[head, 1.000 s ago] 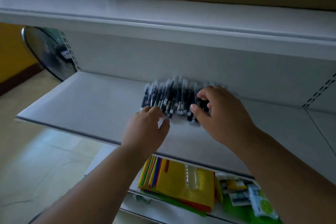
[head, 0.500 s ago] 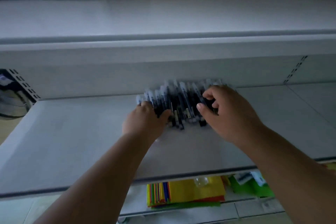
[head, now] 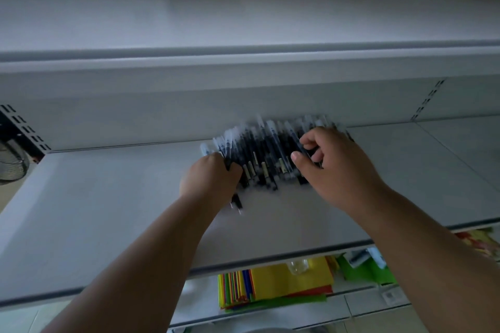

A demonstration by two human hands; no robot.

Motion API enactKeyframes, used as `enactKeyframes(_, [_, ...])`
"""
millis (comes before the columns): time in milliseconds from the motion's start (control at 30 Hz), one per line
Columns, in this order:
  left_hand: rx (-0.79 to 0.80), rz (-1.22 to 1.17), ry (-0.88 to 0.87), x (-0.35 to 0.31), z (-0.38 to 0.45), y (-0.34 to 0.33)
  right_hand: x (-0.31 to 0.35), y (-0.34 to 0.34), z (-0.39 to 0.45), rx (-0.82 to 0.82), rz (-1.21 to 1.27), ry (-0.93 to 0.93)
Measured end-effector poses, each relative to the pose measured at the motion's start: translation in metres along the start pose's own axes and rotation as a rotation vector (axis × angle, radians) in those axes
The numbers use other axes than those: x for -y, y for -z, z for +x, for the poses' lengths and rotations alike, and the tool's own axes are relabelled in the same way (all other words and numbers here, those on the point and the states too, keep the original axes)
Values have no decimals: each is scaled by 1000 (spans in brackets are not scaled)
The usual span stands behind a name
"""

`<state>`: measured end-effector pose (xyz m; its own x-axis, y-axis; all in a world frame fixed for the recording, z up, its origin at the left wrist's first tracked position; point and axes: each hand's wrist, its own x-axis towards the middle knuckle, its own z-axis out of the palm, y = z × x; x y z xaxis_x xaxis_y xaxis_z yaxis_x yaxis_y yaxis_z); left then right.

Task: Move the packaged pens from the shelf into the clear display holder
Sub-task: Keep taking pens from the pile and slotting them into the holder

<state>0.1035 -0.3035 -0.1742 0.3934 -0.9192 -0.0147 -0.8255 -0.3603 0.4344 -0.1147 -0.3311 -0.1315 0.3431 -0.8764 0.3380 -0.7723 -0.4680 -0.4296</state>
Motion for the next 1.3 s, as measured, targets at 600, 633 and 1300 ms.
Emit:
enactKeyframes(600, [91, -1128, -98, -6, -67, 7, -17, -22, 39, 247, -179, -203])
enactKeyframes(633, [110, -1145, -86, -6, -68, 8, -17, -22, 41, 260, -180, -214])
enactKeyframes(1300, [416, -1397, 85, -116, -91, -32, -61, 88, -67, -124, 533, -377])
